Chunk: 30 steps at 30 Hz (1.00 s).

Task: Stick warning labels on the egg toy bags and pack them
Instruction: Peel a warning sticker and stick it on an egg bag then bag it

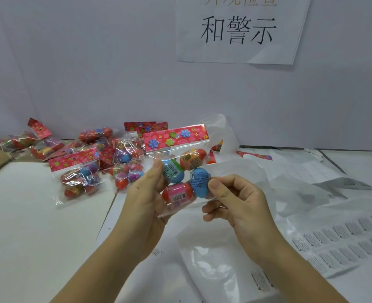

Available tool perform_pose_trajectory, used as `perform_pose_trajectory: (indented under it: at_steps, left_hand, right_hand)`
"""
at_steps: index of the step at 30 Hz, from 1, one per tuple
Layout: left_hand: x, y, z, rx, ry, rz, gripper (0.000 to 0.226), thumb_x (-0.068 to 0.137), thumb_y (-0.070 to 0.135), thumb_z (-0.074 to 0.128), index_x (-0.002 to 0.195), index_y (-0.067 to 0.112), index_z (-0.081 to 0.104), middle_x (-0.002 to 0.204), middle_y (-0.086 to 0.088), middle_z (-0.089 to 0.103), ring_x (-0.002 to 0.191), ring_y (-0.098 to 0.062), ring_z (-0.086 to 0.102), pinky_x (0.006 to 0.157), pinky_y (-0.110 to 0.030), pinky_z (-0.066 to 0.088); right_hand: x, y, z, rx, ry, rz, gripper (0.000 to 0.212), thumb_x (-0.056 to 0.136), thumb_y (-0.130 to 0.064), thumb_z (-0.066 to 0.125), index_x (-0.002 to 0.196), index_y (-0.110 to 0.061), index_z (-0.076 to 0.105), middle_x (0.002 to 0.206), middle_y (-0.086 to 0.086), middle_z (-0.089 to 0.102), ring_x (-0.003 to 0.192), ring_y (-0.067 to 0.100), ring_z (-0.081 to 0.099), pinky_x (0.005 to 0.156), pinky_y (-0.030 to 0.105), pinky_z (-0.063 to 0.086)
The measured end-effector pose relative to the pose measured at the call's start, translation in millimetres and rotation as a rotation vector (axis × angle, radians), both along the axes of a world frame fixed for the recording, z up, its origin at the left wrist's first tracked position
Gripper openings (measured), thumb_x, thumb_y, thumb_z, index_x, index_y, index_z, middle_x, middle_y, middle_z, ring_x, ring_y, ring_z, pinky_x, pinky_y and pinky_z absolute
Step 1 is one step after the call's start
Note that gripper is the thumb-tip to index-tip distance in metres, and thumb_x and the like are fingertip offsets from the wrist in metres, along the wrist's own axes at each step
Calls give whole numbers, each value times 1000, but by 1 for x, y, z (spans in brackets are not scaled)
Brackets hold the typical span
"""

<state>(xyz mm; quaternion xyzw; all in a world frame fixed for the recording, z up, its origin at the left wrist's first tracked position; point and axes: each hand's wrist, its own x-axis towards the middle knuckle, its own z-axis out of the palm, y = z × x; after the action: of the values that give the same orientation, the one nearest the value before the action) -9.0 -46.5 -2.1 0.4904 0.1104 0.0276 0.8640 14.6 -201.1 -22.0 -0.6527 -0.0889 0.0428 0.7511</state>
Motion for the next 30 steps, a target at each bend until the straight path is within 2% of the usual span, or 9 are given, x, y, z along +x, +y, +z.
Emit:
perform_pose_trajectory:
  at_steps: [2,5,10,16,20,23,25,27,30]
  left_hand:
    - [0,1,-1,14,-24,-28,31,65,35,66,91,21,75,91,-6,77,79,-21,75,58,-27,60]
    - [0,3,-1,14,-30,-36,44,62,26,69,104,13,70,91,-7,76,80,-20,75,57,-24,58]
    - [-1,3,-1,-54,-26,-42,40,60,27,70,98,14,69,89,-8,76,76,-21,75,56,-27,60]
    - [-12,-8,-3,-142,1,-199,58,58,33,70,110,10,63,99,-12,76,77,-22,74,64,-31,62]
    - [-17,-13,-7,49,-27,-265,43,57,38,79,97,21,73,92,-8,74,73,-19,73,58,-28,59]
    - [-19,-16,-7,117,-69,-240,27,59,38,75,83,29,78,82,0,74,68,-12,71,58,-22,57]
    - [-19,-20,-8,148,-105,-176,38,62,34,69,100,30,72,83,2,76,68,-11,72,57,-21,57]
    - [-19,-25,-10,156,-111,-115,52,61,34,67,111,38,54,82,2,77,68,-16,73,53,-26,58]
    - [-21,-27,-11,224,-175,-33,42,68,34,61,103,43,39,79,2,76,62,-21,72,43,-30,55]
  right_hand:
    - [0,0,0,-9,-2,-14,44,62,-47,67,94,-17,67,78,-3,72,65,20,71,55,24,56]
    - [-1,0,2,-13,-13,2,40,66,-43,66,96,-16,67,79,-2,73,67,22,72,56,26,57]
    - [-1,-9,16,-66,-116,-35,34,75,-44,59,99,-21,64,79,-3,72,62,20,70,51,26,56]
    - [3,-45,45,-53,-341,-137,12,85,-27,67,95,-21,65,76,-1,70,61,18,66,50,28,54]
    - [0,-83,46,-570,-299,161,9,83,-27,72,90,-31,70,90,-10,71,80,9,67,66,27,58]
    - [-2,-109,30,-1117,-186,340,33,70,-43,76,99,-53,61,105,-36,57,102,-14,50,85,17,45]
    - [-2,-118,17,-1358,-128,385,53,61,-54,79,106,-59,53,114,-37,47,111,-10,38,94,20,37]
    - [1,-120,8,-1447,-105,415,68,55,-62,80,114,-61,47,121,-37,35,117,0,28,96,24,29]
    - [5,-120,-1,-1382,-188,412,66,50,-65,82,106,-61,48,111,-37,33,107,-13,19,92,11,18]
